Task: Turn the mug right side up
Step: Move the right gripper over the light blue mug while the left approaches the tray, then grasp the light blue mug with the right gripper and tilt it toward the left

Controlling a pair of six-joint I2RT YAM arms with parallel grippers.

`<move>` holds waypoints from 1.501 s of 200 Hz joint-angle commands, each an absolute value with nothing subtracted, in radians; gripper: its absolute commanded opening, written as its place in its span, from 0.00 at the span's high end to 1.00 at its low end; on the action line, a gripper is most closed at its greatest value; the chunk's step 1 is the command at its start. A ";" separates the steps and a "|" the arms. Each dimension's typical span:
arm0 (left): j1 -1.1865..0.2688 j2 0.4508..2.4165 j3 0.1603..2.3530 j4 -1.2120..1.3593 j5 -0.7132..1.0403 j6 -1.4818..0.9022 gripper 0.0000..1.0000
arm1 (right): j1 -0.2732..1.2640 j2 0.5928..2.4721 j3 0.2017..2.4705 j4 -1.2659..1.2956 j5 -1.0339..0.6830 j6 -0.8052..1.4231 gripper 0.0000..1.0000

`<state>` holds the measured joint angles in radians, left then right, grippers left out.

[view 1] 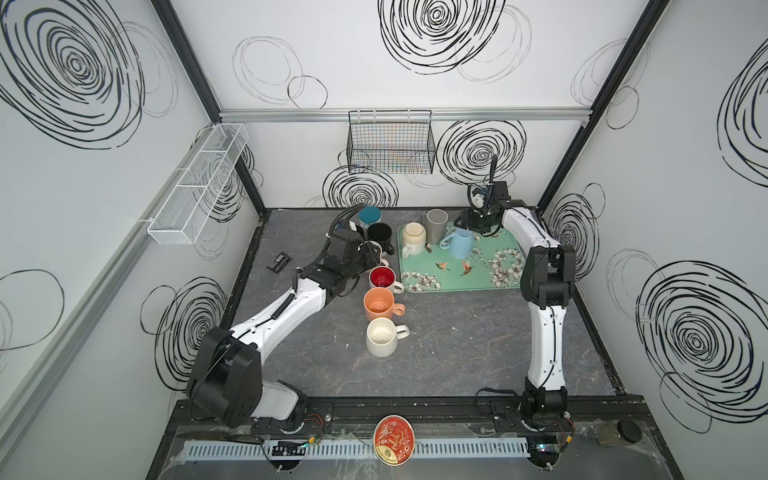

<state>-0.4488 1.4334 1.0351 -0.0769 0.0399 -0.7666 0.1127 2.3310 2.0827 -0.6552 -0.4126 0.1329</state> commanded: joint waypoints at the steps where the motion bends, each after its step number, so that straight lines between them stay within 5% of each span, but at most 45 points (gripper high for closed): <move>1: -0.485 1.473 1.096 -0.054 0.067 -0.699 0.57 | 0.144 2.268 2.038 -0.784 -0.391 0.078 0.46; 88: -0.677 1.694 1.312 -0.157 0.122 -0.277 0.55 | 0.220 2.098 1.881 -0.743 -0.548 -0.013 0.47; 139: -0.719 1.805 1.374 -0.138 0.162 -0.032 0.45 | 0.219 1.985 1.868 -0.738 -0.463 0.076 0.42; 237: -0.685 2.125 1.613 -0.067 0.207 0.077 0.41 | 0.126 1.721 1.451 -0.630 -0.460 0.306 0.42; 300: -0.673 2.202 1.719 -0.146 0.188 0.116 0.41 | 0.126 1.720 1.336 -0.582 -0.501 0.439 0.42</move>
